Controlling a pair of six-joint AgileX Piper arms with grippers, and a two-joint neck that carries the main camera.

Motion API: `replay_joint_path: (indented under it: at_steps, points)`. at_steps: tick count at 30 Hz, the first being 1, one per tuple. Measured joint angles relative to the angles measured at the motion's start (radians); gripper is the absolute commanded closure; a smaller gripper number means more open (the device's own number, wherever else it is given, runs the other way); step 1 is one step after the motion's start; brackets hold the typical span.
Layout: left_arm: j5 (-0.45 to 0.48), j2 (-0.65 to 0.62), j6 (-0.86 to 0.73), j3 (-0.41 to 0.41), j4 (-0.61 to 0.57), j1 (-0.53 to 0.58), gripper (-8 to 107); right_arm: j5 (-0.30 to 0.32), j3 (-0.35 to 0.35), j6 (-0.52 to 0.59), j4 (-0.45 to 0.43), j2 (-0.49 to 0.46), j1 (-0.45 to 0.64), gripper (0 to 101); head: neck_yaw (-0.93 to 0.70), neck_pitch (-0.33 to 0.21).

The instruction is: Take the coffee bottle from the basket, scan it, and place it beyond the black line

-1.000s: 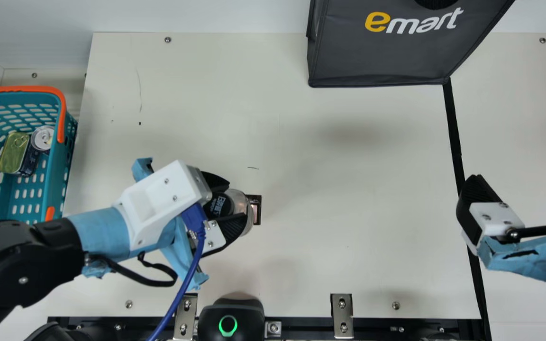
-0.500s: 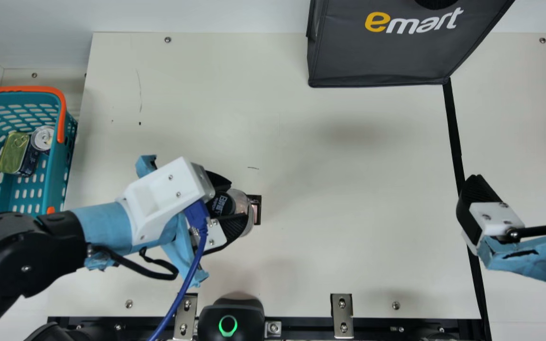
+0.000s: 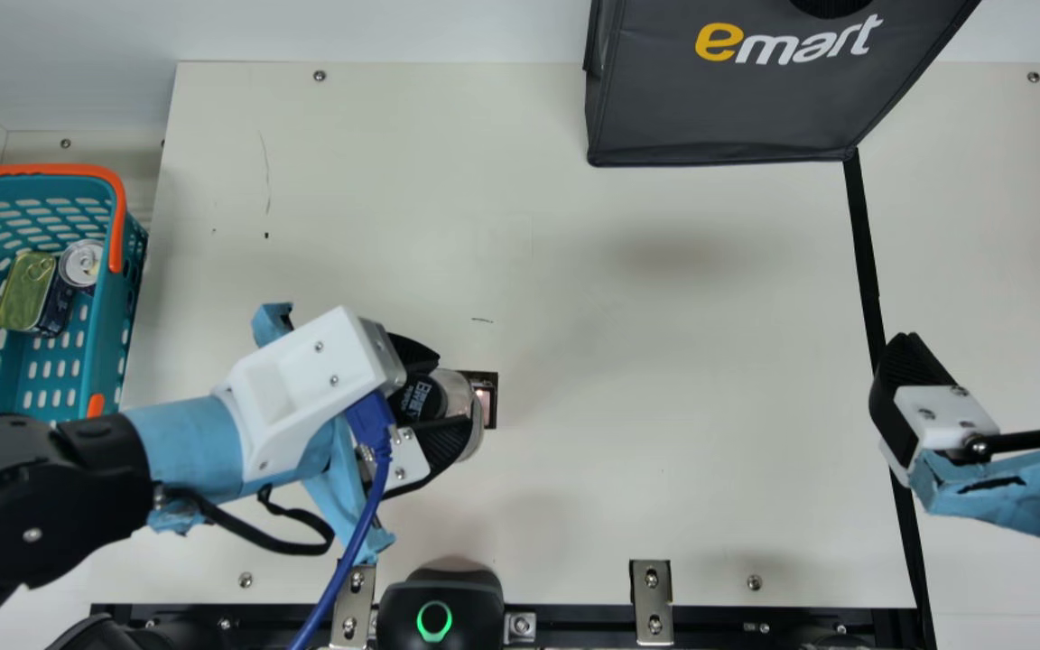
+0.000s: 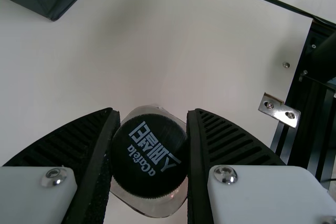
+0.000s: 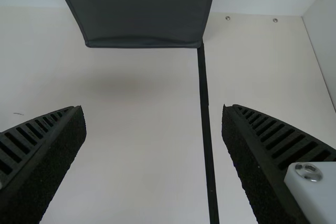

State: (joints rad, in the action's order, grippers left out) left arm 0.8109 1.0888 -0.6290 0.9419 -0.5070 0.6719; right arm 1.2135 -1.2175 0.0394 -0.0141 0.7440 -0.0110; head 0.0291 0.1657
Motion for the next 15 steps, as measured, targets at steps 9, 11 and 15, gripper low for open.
replay_joint_path:
  at_steps: [9,11,15]
  points:
    - [-0.024,-0.007,0.062,-0.034,0.026,0.049,89,0.000,0.000,0.000,0.000,0.000,0.000,10,0.000,0.000]
    - [-0.035,-0.006,0.071,-0.044,0.028,0.058,89,0.000,0.000,0.000,0.000,0.000,0.000,10,0.000,-0.002]
    - [-0.061,0.005,0.081,-0.065,0.033,0.074,89,0.000,0.000,0.000,0.000,0.000,0.000,10,0.000,-0.002]
